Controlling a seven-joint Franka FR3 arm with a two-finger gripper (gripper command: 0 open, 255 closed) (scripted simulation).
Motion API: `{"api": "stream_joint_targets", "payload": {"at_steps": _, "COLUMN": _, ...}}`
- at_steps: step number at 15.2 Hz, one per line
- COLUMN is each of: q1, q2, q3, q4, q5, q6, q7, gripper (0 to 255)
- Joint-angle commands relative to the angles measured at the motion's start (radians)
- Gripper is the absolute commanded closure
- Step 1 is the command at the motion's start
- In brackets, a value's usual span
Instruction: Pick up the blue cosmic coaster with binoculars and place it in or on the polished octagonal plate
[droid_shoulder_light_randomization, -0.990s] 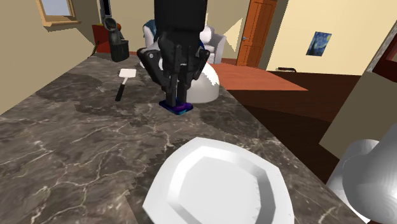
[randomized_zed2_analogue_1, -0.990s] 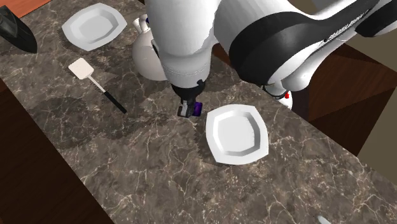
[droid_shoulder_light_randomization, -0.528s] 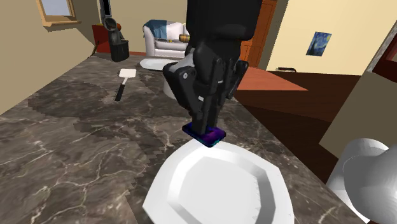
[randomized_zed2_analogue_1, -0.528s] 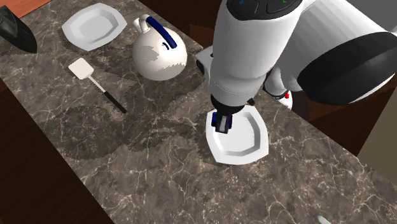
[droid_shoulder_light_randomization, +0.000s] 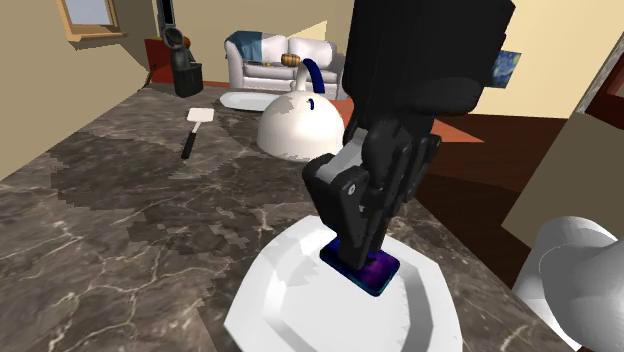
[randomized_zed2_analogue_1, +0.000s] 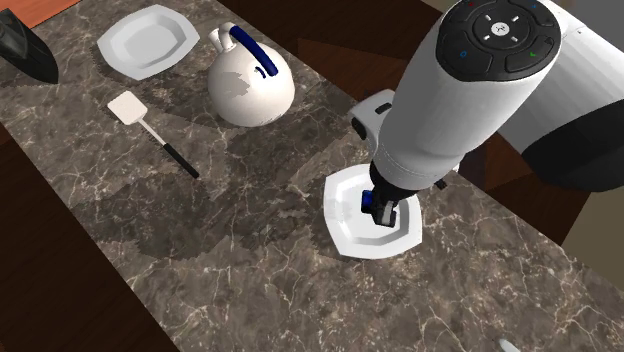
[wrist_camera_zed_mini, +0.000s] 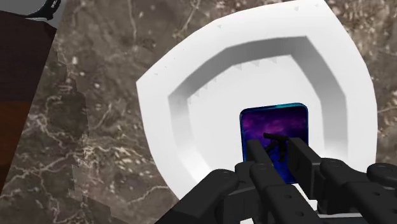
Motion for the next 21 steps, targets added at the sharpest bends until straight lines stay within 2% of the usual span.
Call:
{"api": "stream_joint_targets", "payload": {"at_steps": 1, "q1": 0.004, "q2": -0.010, "q3": 0.002, "q4": -0.030, "q5": 0.006, "q6": 0.021, "q7": -0.003, "gripper": 255}}
{"api": "stream_joint_targets", "payload": {"at_steps": 10, "q1": 0.018, "q2": -0.036, "q3": 0.020, "q4": -0.163, "q5": 0.029, "q6": 0.130, "q7": -0.018, "gripper": 255}}
{"api": "stream_joint_targets", "payload": {"at_steps": 17, "q1": 0.018, "q2": -0.036, "q3": 0.020, "q4": -0.163, "q5": 0.029, "q6": 0.130, "q7": -0.018, "gripper": 255}}
{"api": "stream_joint_targets", "payload": {"at_steps": 18, "q1": 0.017, "q2": -0.036, "q3": 0.020, "q4": -0.163, "q5": 0.029, "q6": 0.130, "q7": -0.018, "gripper": 0}}
{"api": "stream_joint_targets", "payload": {"at_steps": 21, "q1": 0.017, "q2": -0.036, "q3": 0.020, "q4": -0.163, "q5": 0.029, "q6": 0.130, "q7": -0.018, "gripper": 0}}
